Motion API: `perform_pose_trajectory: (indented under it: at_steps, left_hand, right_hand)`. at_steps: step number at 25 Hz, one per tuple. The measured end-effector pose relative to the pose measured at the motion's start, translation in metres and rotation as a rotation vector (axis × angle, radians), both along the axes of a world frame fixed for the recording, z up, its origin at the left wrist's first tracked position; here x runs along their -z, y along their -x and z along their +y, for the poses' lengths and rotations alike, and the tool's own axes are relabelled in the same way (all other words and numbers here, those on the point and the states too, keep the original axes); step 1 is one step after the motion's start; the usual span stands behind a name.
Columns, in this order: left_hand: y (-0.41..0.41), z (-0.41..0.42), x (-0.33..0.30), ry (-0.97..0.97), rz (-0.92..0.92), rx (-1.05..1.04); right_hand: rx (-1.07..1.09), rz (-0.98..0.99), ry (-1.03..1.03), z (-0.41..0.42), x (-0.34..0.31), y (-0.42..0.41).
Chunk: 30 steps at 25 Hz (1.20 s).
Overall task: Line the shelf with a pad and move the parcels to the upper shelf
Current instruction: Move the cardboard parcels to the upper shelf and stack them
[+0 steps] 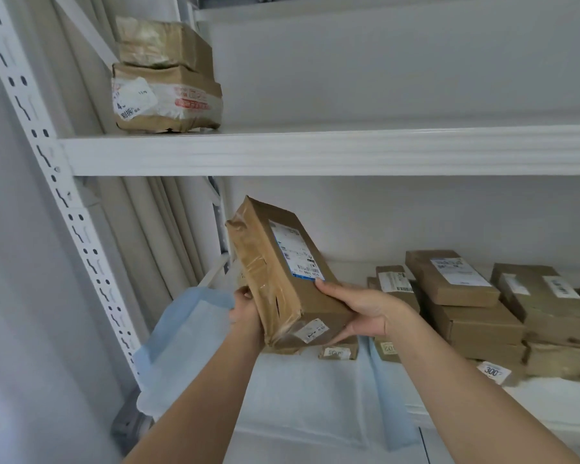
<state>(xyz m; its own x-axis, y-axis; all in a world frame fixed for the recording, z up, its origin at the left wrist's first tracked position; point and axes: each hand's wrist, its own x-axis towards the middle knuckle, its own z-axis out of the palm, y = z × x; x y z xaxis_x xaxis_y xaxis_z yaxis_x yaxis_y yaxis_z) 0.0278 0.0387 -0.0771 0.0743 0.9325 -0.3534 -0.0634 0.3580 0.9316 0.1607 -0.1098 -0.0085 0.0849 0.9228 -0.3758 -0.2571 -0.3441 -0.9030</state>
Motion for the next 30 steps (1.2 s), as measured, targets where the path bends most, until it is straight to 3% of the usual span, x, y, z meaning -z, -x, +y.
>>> perform_pose_trajectory:
  at_steps: [1,5,11,18,22,25,30]
  left_hand:
    - [0.008,-0.019,-0.017,-0.058,0.073,0.02]
    - [0.031,-0.046,-0.029,-0.097,0.07,-0.015]
    - [0.088,-0.058,-0.024,-0.056,-0.084,0.043]
    - [0.208,-0.102,-0.055,-0.02,-0.217,-0.072]
    - [0.258,-0.131,-0.074,-0.049,-0.466,0.033]
    - [0.28,-0.146,-0.097,-0.172,-0.626,0.118]
    - [0.294,-0.161,-0.144,-0.23,-0.749,0.205]
  right_hand:
    - [-0.002,0.022,-0.002,-0.007,0.0,0.004]
    - [0.028,0.055,-0.005,-0.032,-0.008,0.016]
    - [0.076,0.076,-0.038,-0.054,-0.014,0.053]
    - [0.034,0.196,-0.209,-0.069,-0.018,0.153]
    - [0.036,0.352,-0.396,-0.087,-0.041,0.181]
    - [0.077,0.393,-0.495,-0.1,-0.071,0.194]
    - [0.183,0.382,-0.587,-0.125,-0.125,0.195]
